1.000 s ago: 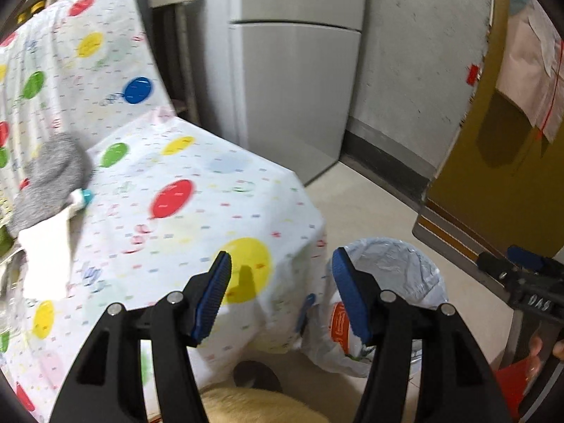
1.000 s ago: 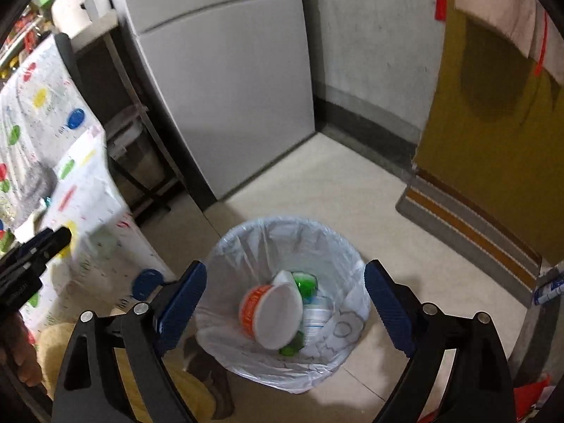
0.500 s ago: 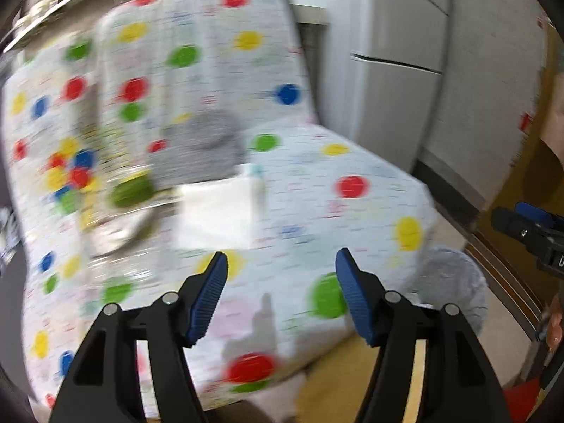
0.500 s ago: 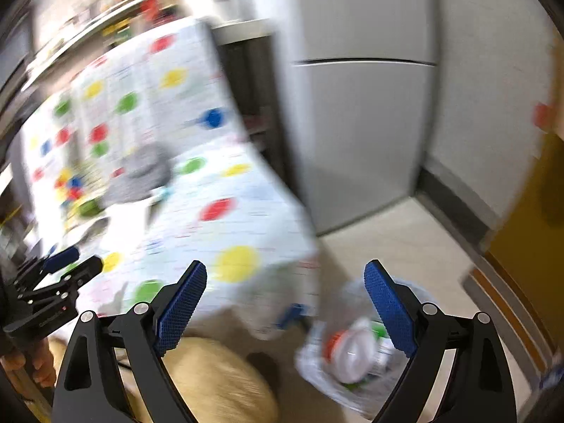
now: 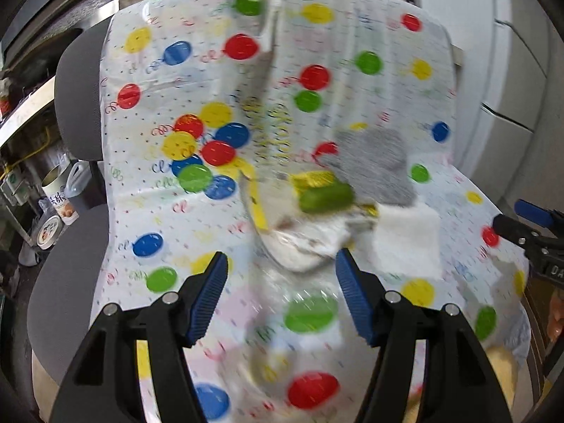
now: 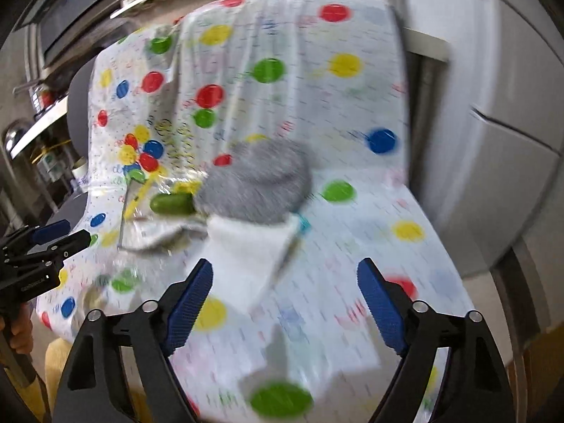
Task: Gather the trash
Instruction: 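Grasp the grey scrubber with the right tool while the left tool grasps the cucumber, then lift the scrubber and cucumber off the chair toward the bin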
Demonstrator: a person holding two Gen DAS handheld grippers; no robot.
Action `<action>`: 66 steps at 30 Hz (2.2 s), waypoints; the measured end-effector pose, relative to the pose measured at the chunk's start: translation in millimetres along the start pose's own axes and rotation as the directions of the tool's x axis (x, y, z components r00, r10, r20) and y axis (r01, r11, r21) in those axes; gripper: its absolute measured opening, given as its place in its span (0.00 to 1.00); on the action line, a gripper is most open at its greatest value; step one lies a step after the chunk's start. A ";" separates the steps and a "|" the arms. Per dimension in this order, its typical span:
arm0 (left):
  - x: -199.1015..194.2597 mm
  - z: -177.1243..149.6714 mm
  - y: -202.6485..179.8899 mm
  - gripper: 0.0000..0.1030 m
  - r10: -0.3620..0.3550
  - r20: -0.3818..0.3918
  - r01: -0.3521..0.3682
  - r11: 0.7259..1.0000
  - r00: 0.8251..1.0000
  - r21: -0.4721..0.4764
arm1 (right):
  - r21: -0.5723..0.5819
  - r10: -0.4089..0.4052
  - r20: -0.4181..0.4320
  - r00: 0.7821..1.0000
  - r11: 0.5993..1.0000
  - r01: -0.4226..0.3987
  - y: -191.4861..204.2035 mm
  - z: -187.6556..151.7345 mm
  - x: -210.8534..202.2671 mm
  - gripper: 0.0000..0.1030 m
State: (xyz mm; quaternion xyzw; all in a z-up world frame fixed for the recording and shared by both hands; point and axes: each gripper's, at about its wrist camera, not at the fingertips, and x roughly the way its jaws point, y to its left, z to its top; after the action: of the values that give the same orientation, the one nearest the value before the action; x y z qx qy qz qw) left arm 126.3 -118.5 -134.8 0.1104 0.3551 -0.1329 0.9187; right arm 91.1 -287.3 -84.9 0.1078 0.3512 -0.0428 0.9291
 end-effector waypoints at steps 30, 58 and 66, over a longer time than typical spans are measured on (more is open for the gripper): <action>70.9 58.7 -37.4 0.76 -0.040 -0.067 0.045 0.997 0.997 0.063 | 0.051 -0.023 0.171 0.985 0.999 0.014 -40.0 99.6 44.2 0.16; 45.9 71.5 -29.9 0.60 -0.015 0.007 0.015 1.000 1.000 -0.025 | 0.185 0.221 0.065 0.973 0.956 -0.229 -64.9 87.6 -28.6 0.19; 28.9 27.6 -24.8 0.60 -0.055 -0.016 0.054 0.998 0.998 -0.034 | 0.043 0.103 -0.218 0.970 0.994 -0.096 -30.1 -44.3 22.3 0.26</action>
State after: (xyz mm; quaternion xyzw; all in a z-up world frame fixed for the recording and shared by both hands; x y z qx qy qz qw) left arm 156.2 -154.8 -137.2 0.0862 0.3680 -0.1509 0.9134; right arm 74.7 -306.4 -137.1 0.1441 0.4452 0.0106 0.8837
